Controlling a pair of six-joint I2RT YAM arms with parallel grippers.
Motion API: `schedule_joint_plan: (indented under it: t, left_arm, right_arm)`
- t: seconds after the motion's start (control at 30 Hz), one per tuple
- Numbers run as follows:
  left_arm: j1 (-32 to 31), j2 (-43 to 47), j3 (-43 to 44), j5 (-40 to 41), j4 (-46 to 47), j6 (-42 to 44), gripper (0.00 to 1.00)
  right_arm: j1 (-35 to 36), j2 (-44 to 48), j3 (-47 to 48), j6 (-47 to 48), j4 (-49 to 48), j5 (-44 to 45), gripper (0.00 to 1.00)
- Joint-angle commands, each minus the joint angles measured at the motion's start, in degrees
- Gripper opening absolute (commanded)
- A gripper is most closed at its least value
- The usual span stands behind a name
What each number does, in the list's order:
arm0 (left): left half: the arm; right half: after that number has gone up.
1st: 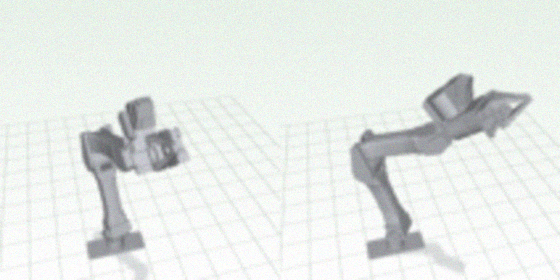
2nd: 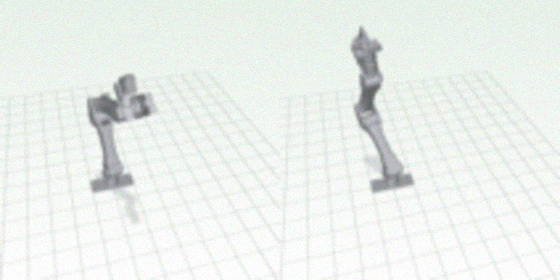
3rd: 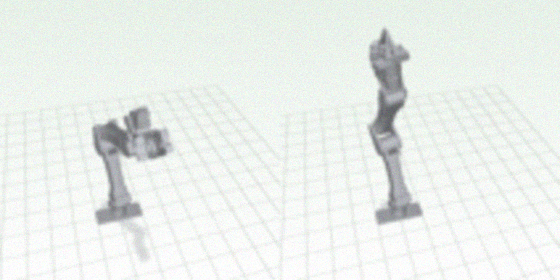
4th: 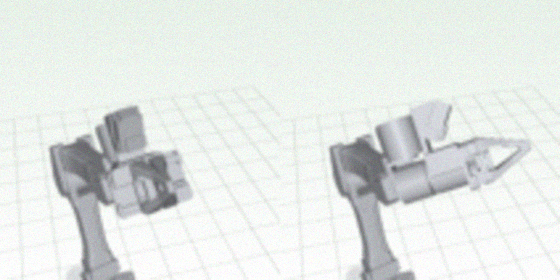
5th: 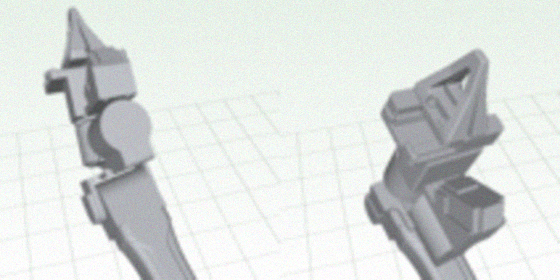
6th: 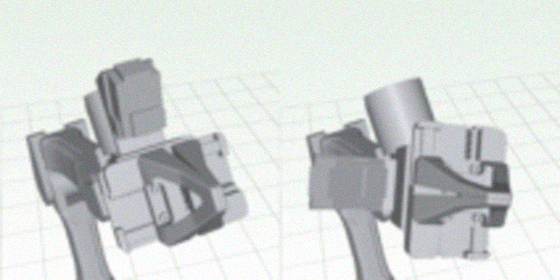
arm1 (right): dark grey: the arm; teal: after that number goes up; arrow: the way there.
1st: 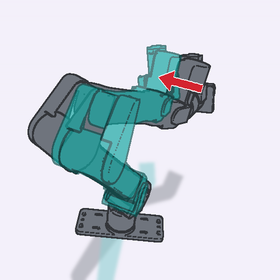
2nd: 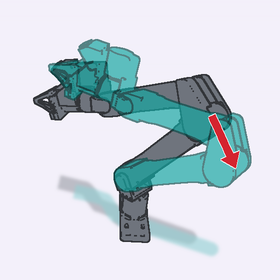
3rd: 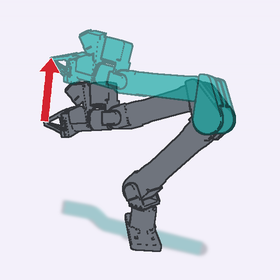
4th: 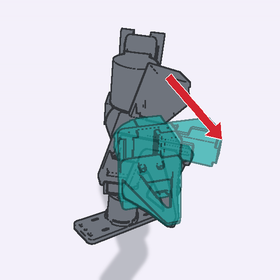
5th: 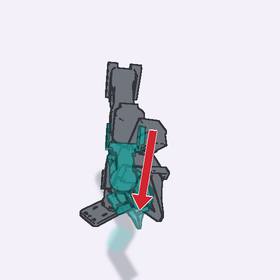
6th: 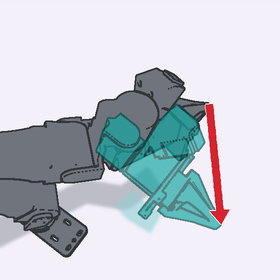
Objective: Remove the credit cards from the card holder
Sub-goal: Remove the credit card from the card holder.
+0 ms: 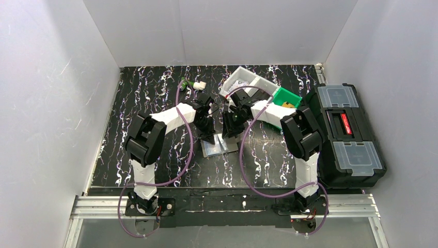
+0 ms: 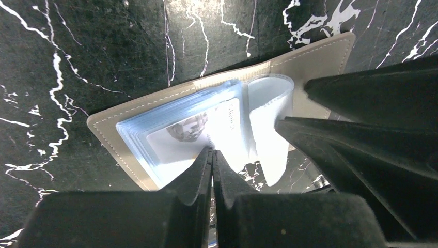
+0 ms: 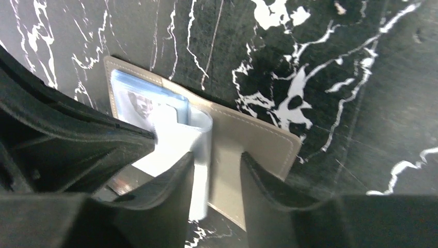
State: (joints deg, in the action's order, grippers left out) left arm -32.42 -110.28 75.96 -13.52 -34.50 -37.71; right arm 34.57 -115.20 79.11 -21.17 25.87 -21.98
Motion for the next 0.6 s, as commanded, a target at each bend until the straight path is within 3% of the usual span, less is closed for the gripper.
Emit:
schedule_joint_plan:
  t: [0.0, 0.1, 0.27, 0.4, 0.57]
  left_arm:
    - [-0.27, 0.34, -4.10, 1.91, -0.06, -0.94, 0.00]
    - [-0.27, 0.28, -5.20, 0.95, 1.27, -1.68, 0.00]
    - [-0.27, 0.26, -5.94, 0.05, 2.29, -1.97, 0.00]
    - [-0.27, 0.00, -6.15, -0.83, 3.00, -2.05, 0.00]
    - [-0.27, -0.13, -5.94, -1.50, 3.48, -1.81, 0.00]
  right_arm:
    - [-0.38, 5.33, 2.07, -1.85, 4.25, 3.79, 0.51]
    - [-0.38, 7.95, 1.91, -4.39, 4.98, 2.73, 0.61]
    - [0.34, 15.08, -3.72, -8.76, 1.85, 0.78, 0.60]
    - [2.06, 19.67, -8.27, -11.54, -1.39, -3.14, 0.48]
    - [6.44, 18.86, -11.87, -14.16, -5.67, -5.37, 0.28]
